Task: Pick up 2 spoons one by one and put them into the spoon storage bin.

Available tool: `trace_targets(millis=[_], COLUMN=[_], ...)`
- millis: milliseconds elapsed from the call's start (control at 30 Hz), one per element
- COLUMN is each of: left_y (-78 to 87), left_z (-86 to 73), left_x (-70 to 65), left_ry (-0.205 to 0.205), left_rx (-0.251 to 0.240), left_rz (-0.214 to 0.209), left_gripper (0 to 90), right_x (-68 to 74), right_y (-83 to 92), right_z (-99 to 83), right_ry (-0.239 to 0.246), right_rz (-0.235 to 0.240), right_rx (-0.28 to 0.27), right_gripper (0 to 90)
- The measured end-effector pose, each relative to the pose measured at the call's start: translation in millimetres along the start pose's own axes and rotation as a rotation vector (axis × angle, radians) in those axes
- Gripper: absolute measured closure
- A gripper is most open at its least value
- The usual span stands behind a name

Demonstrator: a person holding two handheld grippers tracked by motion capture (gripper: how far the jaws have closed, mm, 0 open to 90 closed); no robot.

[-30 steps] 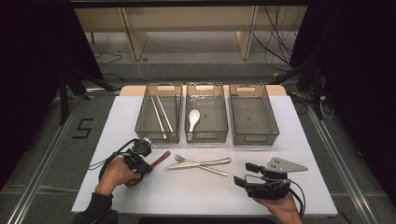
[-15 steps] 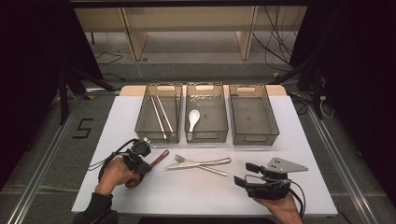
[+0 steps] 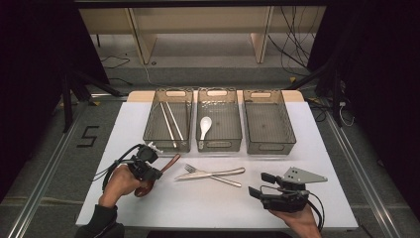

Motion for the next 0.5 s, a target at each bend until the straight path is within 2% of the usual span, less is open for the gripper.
trace_targets(millis=[233,400,500], left_y=[9.5,18.7,18.7], left_z=[15.5,35.7,47.6], left_x=[-7.7,-19.2,-24.3], left_ry=[0.020,0.018,0.011], left_rx=[-0.090,-0.160,-0.185], left_rz=[-0.046,-0.074,-0.084], left_gripper=[81.5,81.5,81.5], right_x=[-0.2,-0.8,-1.2], right_y=[0.3,-0.2,-0.4], right_z=[0.1,0.0,0.3], right_ry=[-0.001,-0.002,-0.003], right_rz=[-0.002,-0.004,-0.005], right_rx=[-0.001,-0.001,-0.002], right_gripper=[30.5,30.5,30.5])
Point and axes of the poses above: each handheld gripper's, and its own axes: y roughly backward along the jaws, z roughly out of its top, x roughly to its left, the point moved 8 cm from there along -y, roughly forward along the jaws, and after that the axes turned 13 degrees about -x, right-handed, at the moved point
